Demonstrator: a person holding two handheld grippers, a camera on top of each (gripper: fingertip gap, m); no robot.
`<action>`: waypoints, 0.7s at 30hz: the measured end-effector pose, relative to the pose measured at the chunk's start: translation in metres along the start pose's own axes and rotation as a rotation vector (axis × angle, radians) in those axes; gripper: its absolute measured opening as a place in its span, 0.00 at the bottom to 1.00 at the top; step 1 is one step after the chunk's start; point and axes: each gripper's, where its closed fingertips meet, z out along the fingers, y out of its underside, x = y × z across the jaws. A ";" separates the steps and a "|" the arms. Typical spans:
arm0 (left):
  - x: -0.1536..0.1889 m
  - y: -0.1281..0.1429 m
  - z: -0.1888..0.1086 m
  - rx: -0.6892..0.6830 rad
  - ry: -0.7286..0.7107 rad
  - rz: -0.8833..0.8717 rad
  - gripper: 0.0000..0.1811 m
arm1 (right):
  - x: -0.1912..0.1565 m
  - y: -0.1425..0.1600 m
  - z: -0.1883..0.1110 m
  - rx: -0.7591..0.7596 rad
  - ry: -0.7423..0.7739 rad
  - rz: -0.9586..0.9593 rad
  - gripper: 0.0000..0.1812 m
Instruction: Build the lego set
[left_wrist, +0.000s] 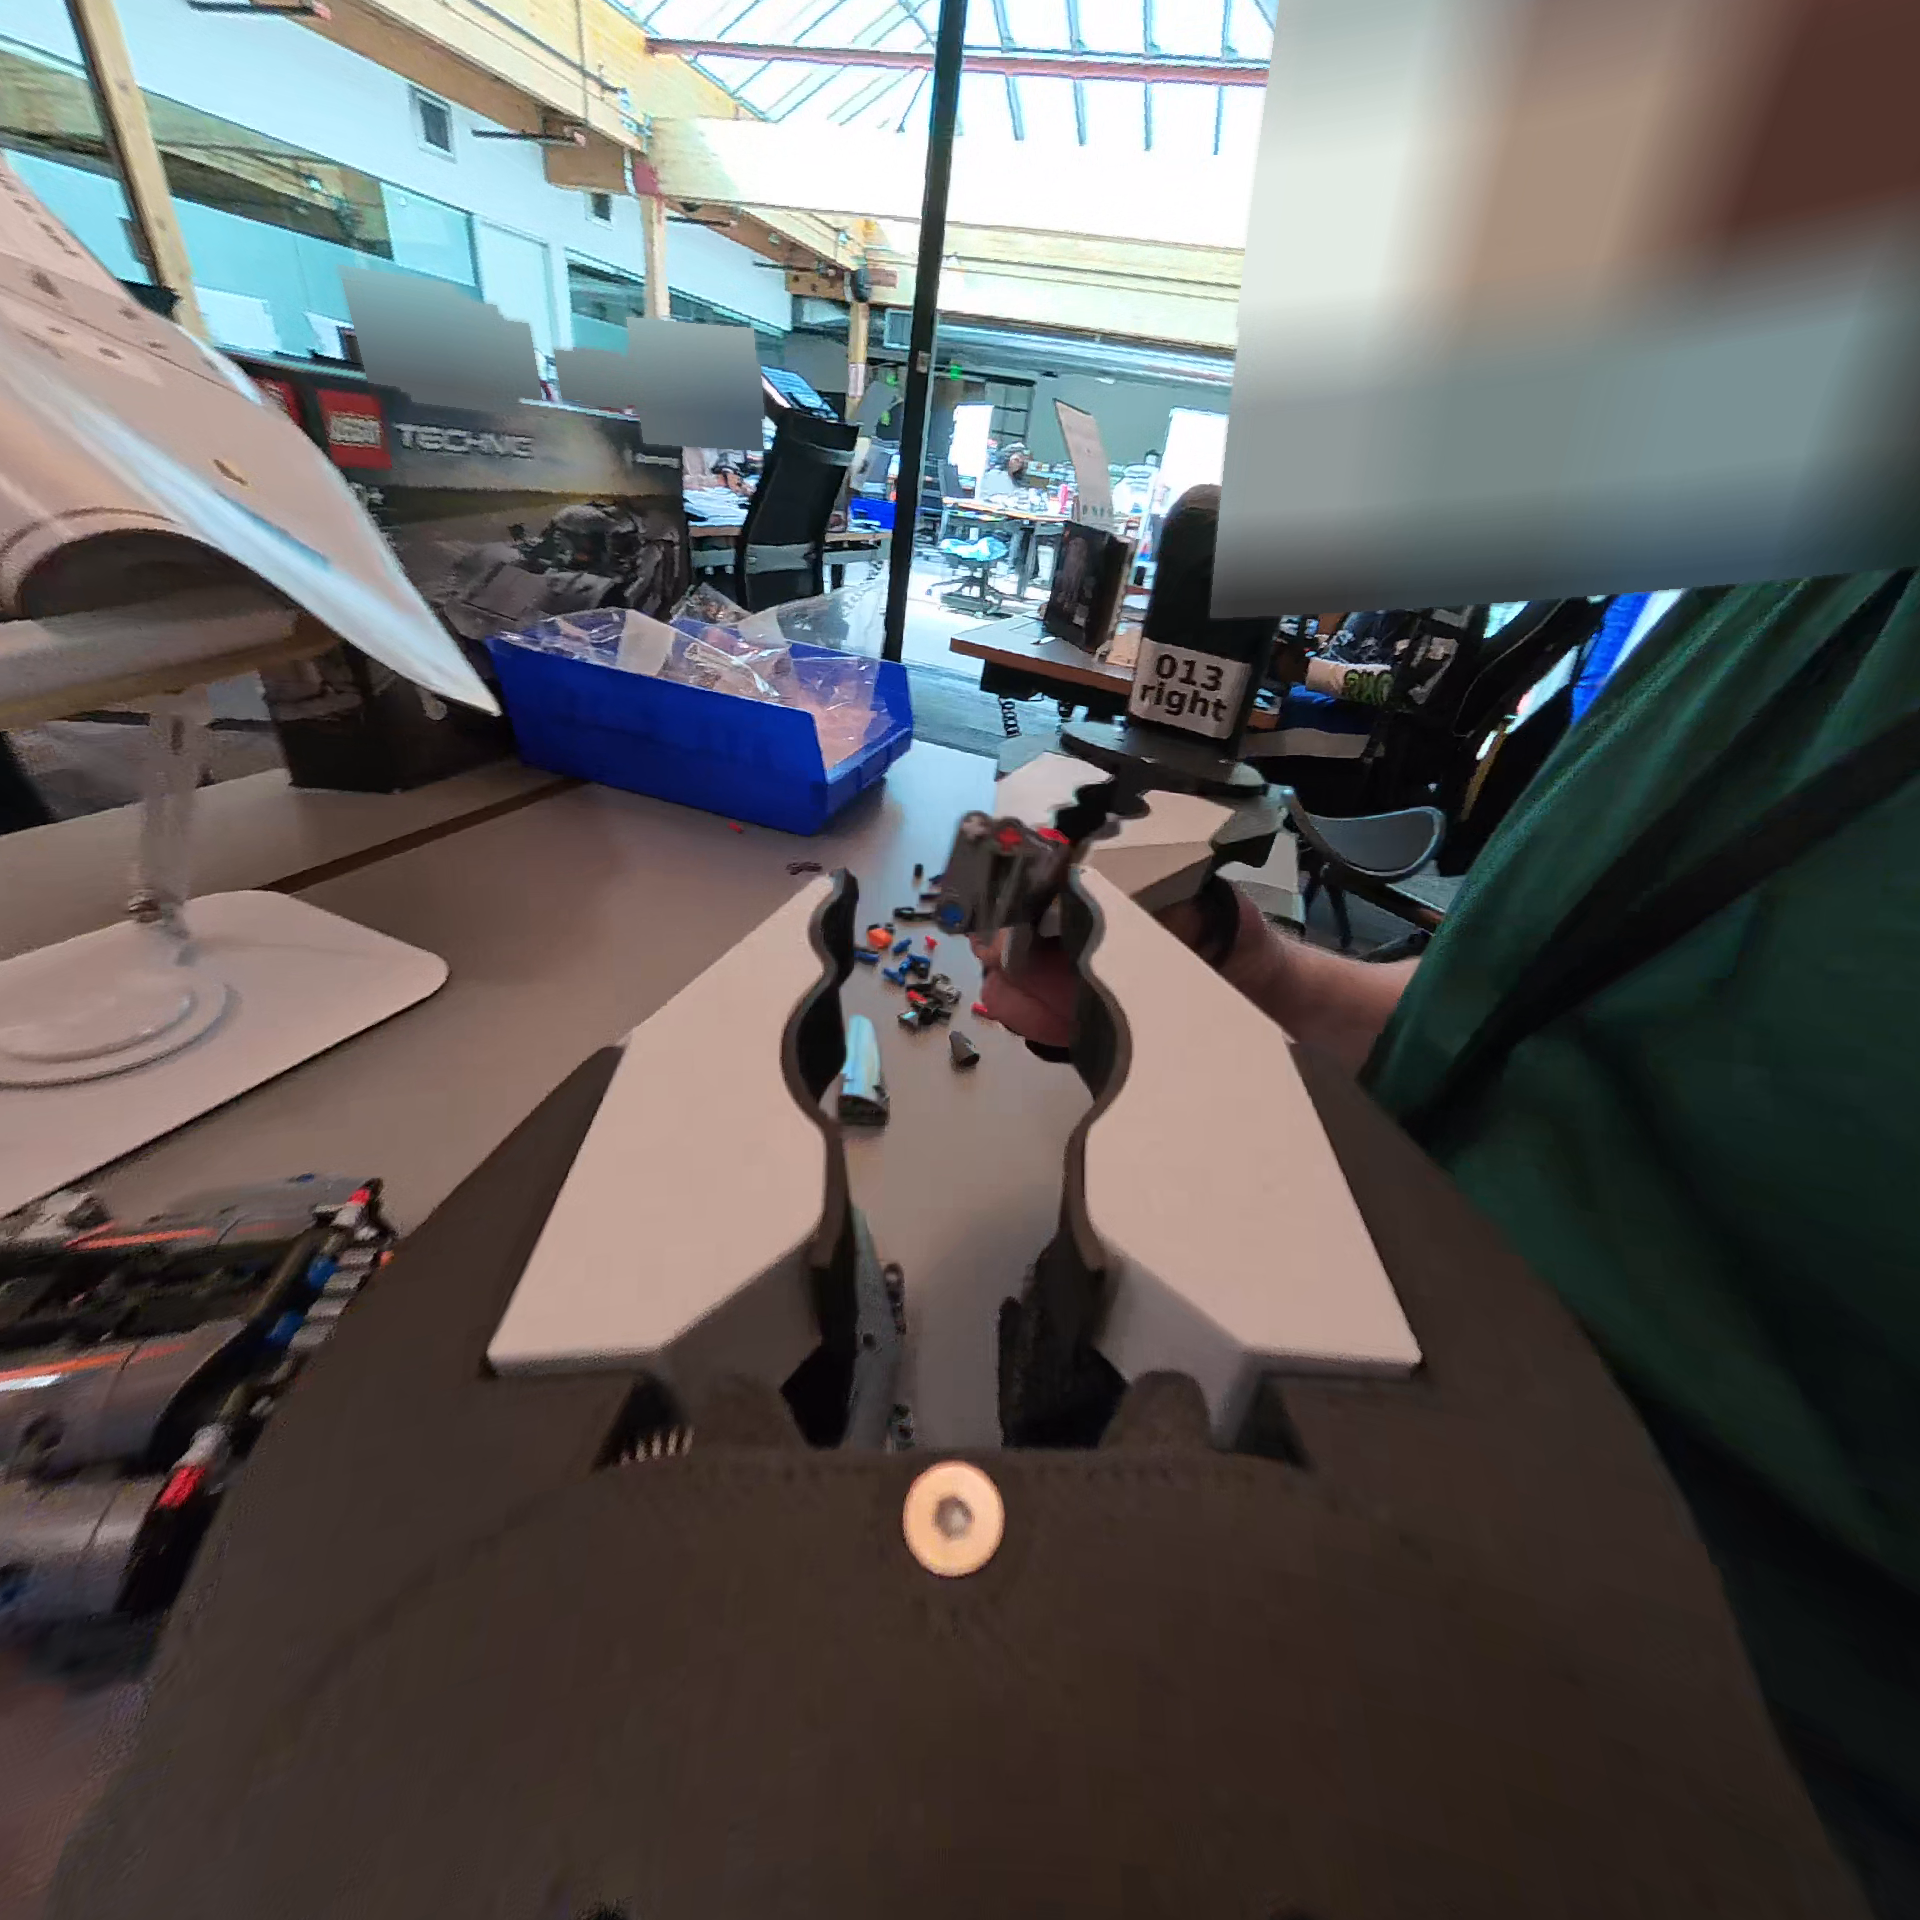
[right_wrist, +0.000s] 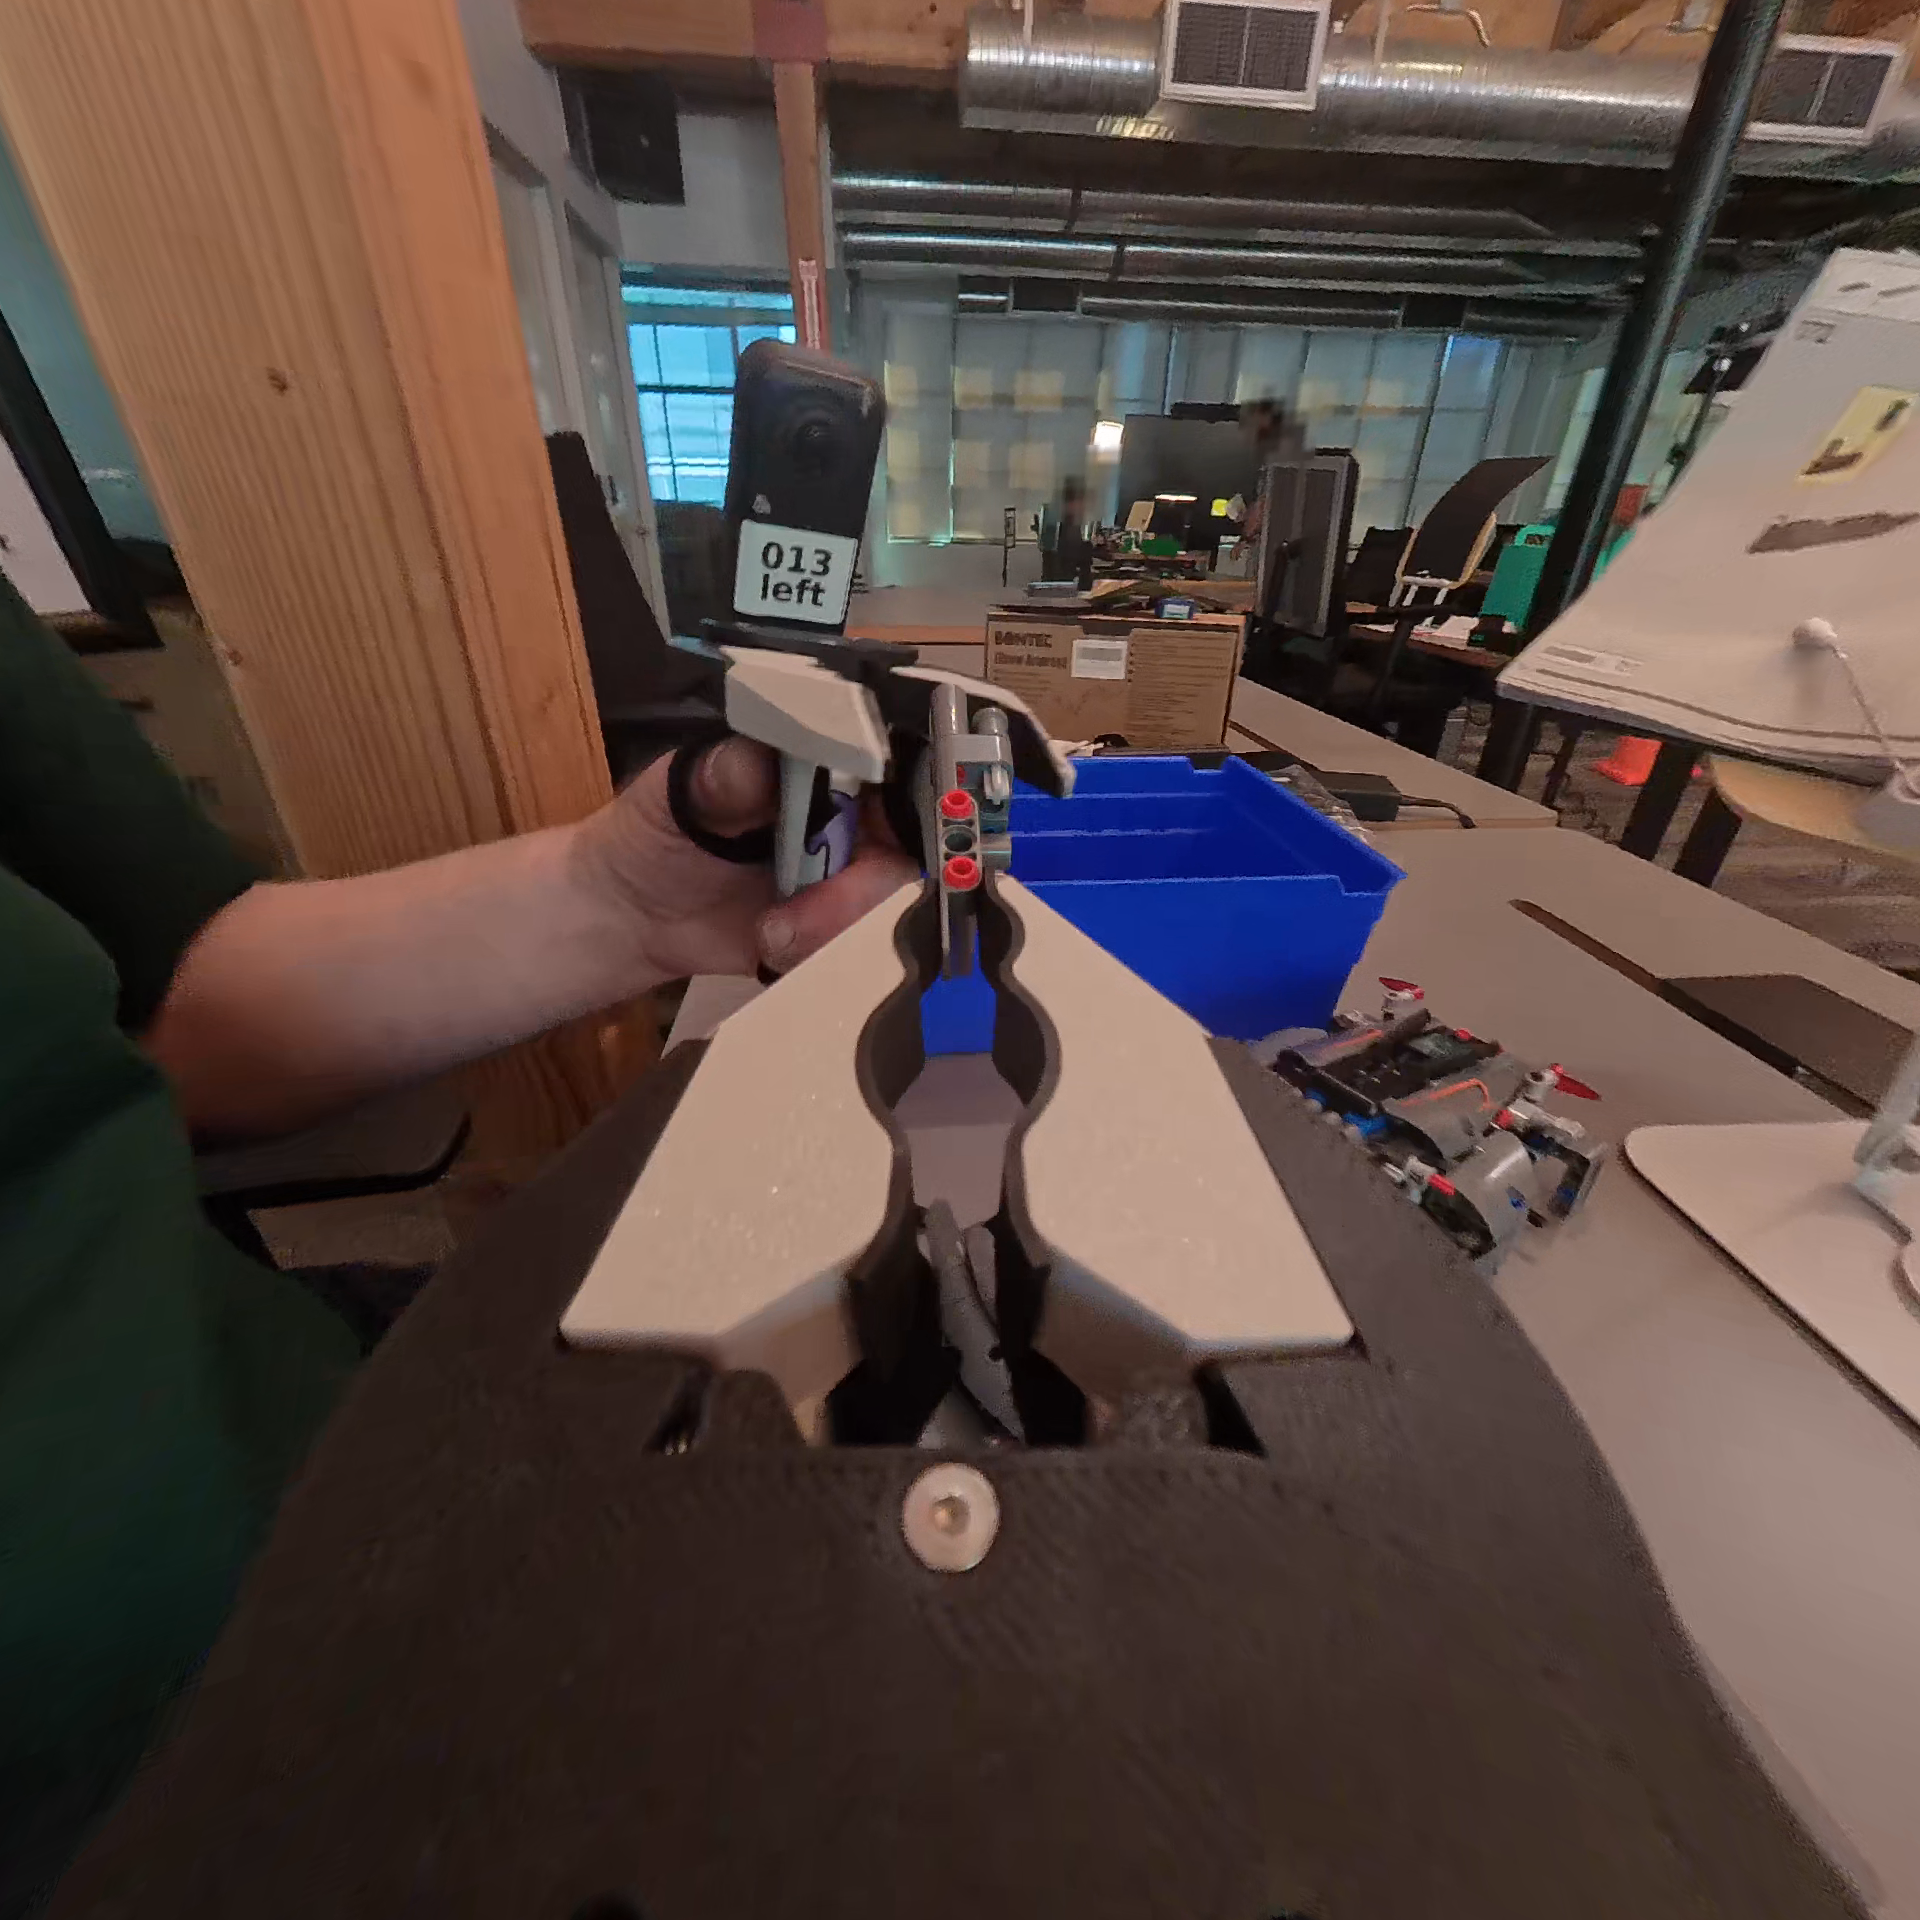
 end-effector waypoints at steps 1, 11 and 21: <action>-0.001 -0.002 -0.008 -0.002 -0.026 0.010 0.21 | -0.008 0.000 0.004 -0.004 -0.022 -0.009 0.03; 0.004 -0.028 -0.068 -0.064 -0.203 0.136 0.23 | -0.019 0.009 0.021 0.024 -0.105 0.048 0.03; -0.013 -0.044 -0.110 -0.056 -0.329 0.171 0.22 | -0.073 0.010 0.042 -0.005 -0.231 -0.090 0.03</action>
